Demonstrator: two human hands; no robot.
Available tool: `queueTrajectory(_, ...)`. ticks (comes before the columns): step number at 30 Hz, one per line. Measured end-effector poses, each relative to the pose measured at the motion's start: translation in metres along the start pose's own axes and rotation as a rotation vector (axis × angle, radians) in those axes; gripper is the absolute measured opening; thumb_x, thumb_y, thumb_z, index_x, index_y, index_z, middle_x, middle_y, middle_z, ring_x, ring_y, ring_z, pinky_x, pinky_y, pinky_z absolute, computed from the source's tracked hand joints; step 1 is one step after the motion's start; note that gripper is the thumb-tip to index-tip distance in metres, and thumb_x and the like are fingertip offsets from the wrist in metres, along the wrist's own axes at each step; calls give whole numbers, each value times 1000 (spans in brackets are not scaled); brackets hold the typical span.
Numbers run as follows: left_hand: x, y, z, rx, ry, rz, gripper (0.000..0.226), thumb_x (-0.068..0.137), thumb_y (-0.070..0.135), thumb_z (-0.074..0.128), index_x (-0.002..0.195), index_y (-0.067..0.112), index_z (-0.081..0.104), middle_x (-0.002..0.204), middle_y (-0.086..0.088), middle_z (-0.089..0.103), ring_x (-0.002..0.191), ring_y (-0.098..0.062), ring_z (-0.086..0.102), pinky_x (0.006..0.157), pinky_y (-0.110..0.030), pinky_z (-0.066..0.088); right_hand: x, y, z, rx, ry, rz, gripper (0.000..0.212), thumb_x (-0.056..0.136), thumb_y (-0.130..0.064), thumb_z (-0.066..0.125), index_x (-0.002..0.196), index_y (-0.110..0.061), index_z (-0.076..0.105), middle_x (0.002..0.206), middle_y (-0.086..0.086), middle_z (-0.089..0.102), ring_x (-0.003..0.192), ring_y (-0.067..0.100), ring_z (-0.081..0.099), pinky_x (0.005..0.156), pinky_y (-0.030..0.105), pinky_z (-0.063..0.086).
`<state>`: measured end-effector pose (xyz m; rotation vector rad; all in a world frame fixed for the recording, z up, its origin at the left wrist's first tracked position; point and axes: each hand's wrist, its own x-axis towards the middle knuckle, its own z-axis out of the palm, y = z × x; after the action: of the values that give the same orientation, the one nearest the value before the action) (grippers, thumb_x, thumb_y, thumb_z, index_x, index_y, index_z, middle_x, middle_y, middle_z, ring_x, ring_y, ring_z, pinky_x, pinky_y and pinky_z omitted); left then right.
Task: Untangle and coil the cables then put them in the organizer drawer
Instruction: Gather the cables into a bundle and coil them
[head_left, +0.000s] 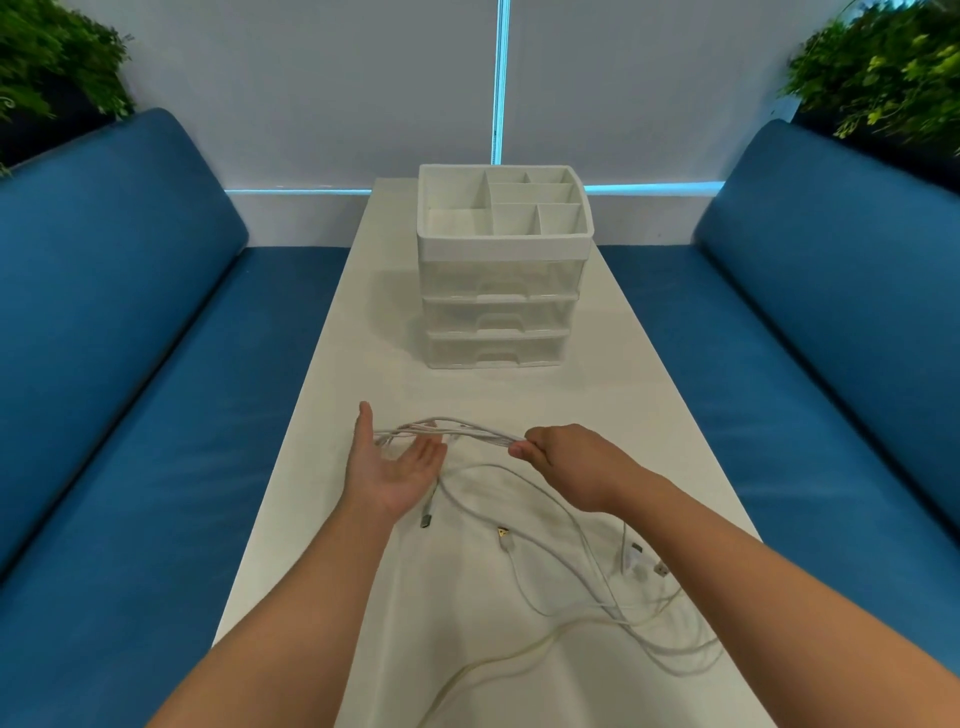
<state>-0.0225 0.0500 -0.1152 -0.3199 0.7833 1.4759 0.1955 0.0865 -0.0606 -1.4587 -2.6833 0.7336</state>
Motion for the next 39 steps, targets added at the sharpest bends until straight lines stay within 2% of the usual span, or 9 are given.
queueTrajectory(4,-14,-36,9,265,-127,-114,97,64,77,68,120,-1,54,115,-13,65,115,-26,59,98,-41,43,7,-3,5,-19,-13,7,44,103,-45,31,67,-22,39,67,-5,46,69,19,46,65,33,37)
queueTrajectory(8,-34,-83,29,565,-254,-59,51,86,57,62,101,8,63,110,-4,68,112,-17,62,103,-38,47,10,-13,6,22,-71,-18,37,104,-32,32,88,-10,57,85,3,62,80,22,58,72,35,46)
queueTrajectory(11,-42,-90,39,509,-195,123,34,103,33,45,112,8,66,123,-7,69,117,-18,62,92,-32,51,4,-22,4,158,-46,-88,33,103,-30,32,88,-12,56,90,9,62,79,21,58,75,35,47)
queueTrajectory(15,-53,-79,46,553,-238,261,35,108,33,31,95,11,56,118,-5,72,94,-11,70,76,-30,50,-7,-20,-5,294,-88,-129,33,103,-33,37,74,-23,51,68,-4,59,58,6,53,62,23,43)
queueTrajectory(18,-58,-70,55,439,-231,307,33,108,32,32,84,14,47,81,-5,73,87,-16,69,88,-32,46,-14,-16,-7,378,-100,-90,38,102,-40,38,74,-19,51,66,-5,56,58,10,51,63,24,44)
queueTrajectory(22,-63,-69,64,216,-240,337,34,107,32,37,79,14,44,54,4,31,46,-11,40,79,-32,50,-18,-26,0,298,44,-180,32,104,-37,32,79,-23,46,77,-6,55,71,14,52,69,26,42)
queueTrajectory(26,-68,-64,69,198,-214,391,35,106,35,39,78,16,44,57,4,26,52,-13,26,54,-24,47,-17,-37,6,246,141,-209,39,103,-43,30,92,-13,52,76,5,62,65,20,53,68,38,46)
queueTrajectory(30,-69,-52,69,157,-192,431,34,107,33,38,77,17,42,54,6,24,43,-10,22,40,-21,25,-21,-30,-2,454,-22,-140,39,99,-46,44,73,-19,53,64,-3,55,56,10,48,62,26,43)
queueTrajectory(39,-81,-49,76,243,-161,517,35,107,34,37,75,19,40,53,7,24,43,-9,17,39,-21,16,-33,-39,20,307,168,-159,46,98,-54,30,69,-19,33,61,0,42,57,18,37,61,44,40)
